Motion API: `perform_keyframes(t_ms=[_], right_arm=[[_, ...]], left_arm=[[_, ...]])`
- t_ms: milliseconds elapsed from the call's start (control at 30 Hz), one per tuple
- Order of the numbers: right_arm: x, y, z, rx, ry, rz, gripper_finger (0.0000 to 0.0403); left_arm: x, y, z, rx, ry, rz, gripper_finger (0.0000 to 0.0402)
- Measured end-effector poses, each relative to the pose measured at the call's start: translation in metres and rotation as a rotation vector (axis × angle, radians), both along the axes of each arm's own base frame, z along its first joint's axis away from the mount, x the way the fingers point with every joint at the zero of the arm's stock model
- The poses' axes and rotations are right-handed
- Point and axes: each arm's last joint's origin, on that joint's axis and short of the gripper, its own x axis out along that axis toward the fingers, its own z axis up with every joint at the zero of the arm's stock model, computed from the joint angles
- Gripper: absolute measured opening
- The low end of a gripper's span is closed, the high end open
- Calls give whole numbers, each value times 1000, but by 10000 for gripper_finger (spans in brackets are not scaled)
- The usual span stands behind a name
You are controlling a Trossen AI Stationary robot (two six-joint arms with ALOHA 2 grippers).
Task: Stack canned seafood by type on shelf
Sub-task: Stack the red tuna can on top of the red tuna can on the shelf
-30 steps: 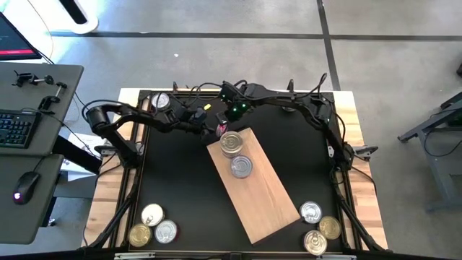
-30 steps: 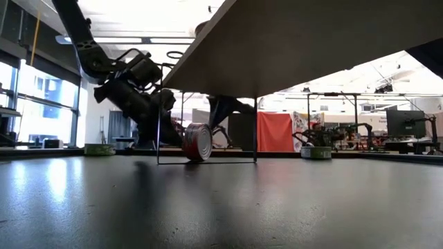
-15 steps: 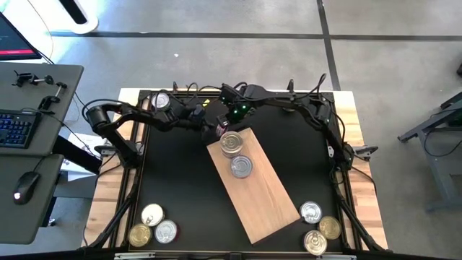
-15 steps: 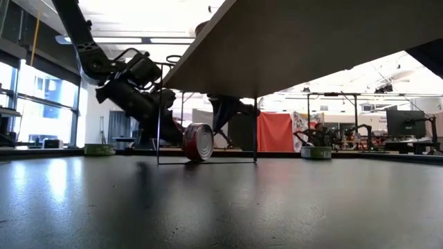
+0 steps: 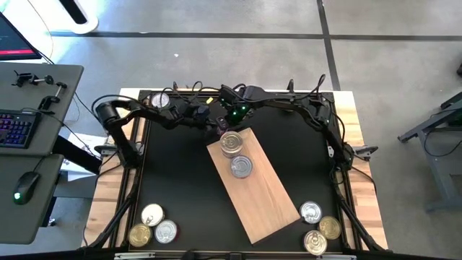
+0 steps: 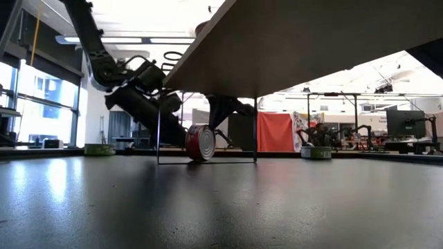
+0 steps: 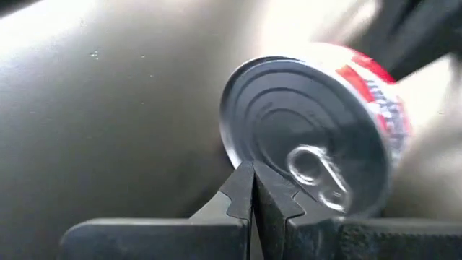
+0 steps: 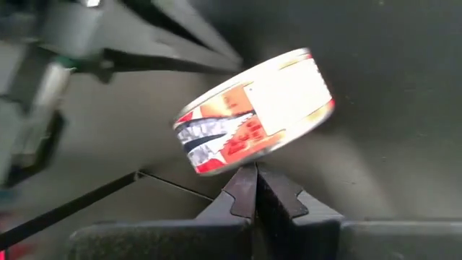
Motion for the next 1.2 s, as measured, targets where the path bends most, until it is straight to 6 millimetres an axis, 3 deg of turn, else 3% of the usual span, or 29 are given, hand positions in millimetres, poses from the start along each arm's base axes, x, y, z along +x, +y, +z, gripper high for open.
perform_keyframes(t_ms=[200,533,1033,1200], right_arm=[[3,8,0,24,-7,15,0],[11,25,1,25,-32,49,0],[21,22,7,4,-148,15,0],[23,19,9,-1,-185,14,0]], left_arm=[[10,7,-7,-31,4,8,0],[18,21,6,54,-35,-26,0],[33,9,14,89,-120,-196,0],[31,13,15,91,-124,-176,0]])
